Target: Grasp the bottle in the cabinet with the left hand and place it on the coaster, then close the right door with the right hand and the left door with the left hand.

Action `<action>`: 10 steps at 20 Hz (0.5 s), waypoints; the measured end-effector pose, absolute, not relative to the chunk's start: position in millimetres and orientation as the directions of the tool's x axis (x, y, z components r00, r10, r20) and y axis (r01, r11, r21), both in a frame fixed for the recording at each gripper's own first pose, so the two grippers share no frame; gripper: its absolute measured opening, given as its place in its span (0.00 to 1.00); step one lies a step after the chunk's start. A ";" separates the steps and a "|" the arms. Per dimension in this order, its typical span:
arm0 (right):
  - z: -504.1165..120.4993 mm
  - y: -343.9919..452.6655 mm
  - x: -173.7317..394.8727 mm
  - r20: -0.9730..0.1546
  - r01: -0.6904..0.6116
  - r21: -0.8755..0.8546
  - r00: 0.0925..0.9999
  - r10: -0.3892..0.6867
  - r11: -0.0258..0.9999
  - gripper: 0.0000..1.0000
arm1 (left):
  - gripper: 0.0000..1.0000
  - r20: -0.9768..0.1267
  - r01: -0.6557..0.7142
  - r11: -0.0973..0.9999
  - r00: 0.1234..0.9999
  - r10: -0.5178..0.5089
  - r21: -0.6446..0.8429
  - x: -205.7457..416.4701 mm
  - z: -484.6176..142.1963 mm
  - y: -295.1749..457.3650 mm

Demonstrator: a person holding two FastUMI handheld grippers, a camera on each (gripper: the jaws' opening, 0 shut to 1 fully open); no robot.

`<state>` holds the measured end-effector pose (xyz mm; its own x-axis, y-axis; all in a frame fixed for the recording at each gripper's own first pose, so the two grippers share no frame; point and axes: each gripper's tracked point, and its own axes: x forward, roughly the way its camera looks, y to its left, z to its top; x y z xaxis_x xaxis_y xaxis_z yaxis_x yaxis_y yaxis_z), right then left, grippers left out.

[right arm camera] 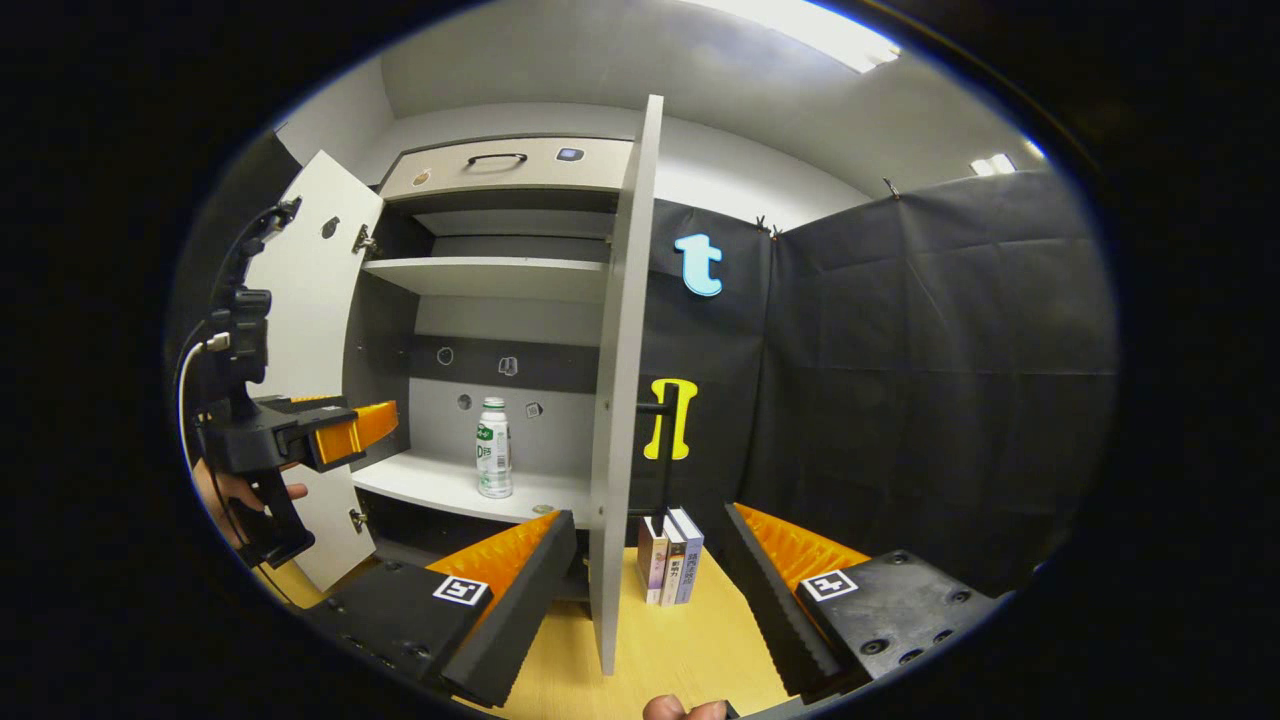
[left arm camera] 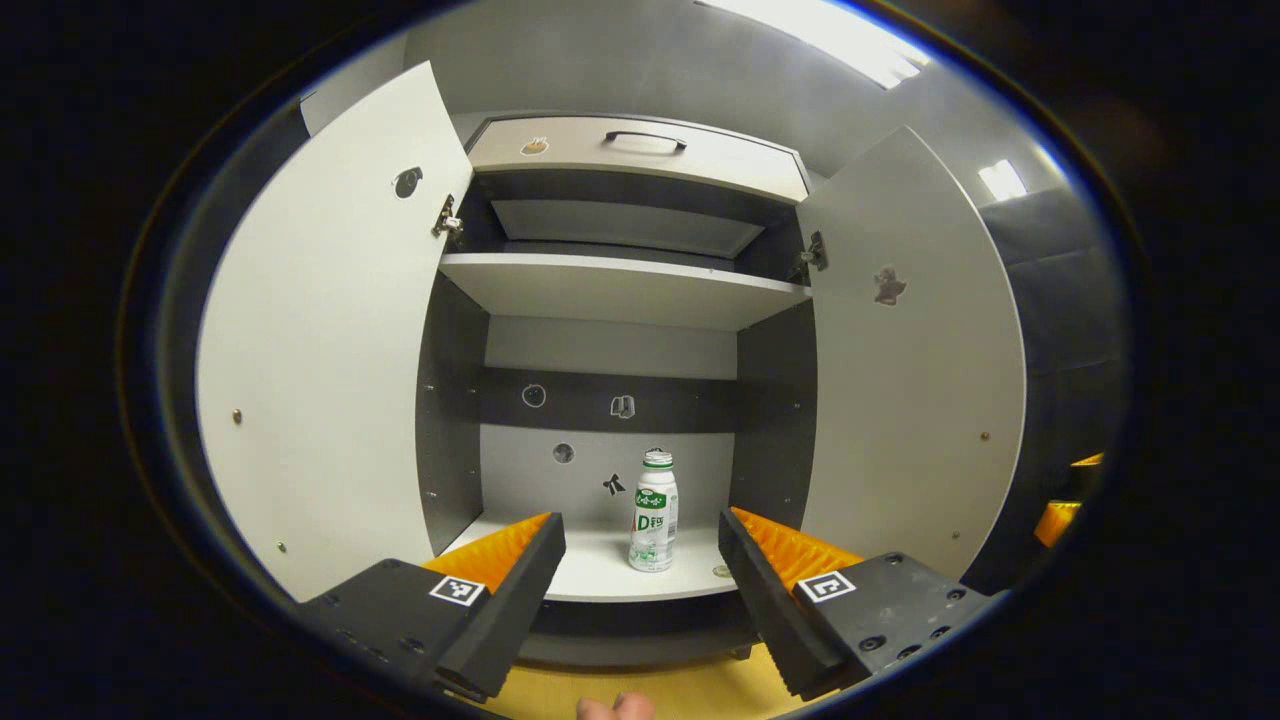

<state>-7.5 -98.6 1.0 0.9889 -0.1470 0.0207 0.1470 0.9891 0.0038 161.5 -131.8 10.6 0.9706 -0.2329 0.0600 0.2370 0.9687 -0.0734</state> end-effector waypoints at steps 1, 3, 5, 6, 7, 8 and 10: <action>0.0 -104.5 -6.6 0.020 0.156 0.002 0.988 -0.156 0.988 0.97 | 0.98 0.058 0.238 0.969 0.970 -0.234 -0.071 176.1 9.6 -135.7; -2.3 -115.4 -5.6 0.017 0.170 -0.001 0.985 -0.170 0.985 0.97 | 0.98 0.055 0.243 0.968 0.969 -0.239 -0.064 200.7 6.7 -144.4; -3.3 -127.1 -3.8 0.017 0.185 0.002 0.983 -0.185 0.983 0.97 | 0.98 0.051 0.255 0.965 0.966 -0.252 -0.055 226.3 2.4 -156.2; -4.2 -132.8 -2.4 0.016 0.195 0.002 0.981 -0.195 0.981 0.97 | 0.98 0.043 0.262 0.964 0.965 -0.260 -0.050 238.2 -1.4 -162.5; -4.8 -139.3 -0.7 0.016 0.206 0.000 0.979 -0.206 0.979 0.97 | 0.98 0.036 0.271 0.962 0.962 -0.270 -0.043 251.4 -5.0 -169.4; -5.7 -146.2 0.4 0.018 0.217 -0.003 0.976 -0.217 0.976 0.97 | 0.98 0.031 0.275 0.961 0.961 -0.273 -0.038 263.4 -9.0 -174.6; -4.5 -159.7 3.8 0.022 0.241 -0.009 0.970 -0.241 0.970 0.97 | 0.98 0.014 0.278 0.960 0.960 -0.278 -0.037 287.7 -17.9 -186.2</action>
<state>3.8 -159.7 -4.5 0.9703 -0.2408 0.0219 0.2410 0.9705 -0.0089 287.7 -186.2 -17.9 0.9605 -0.2780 0.0142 0.2784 0.9598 -0.0369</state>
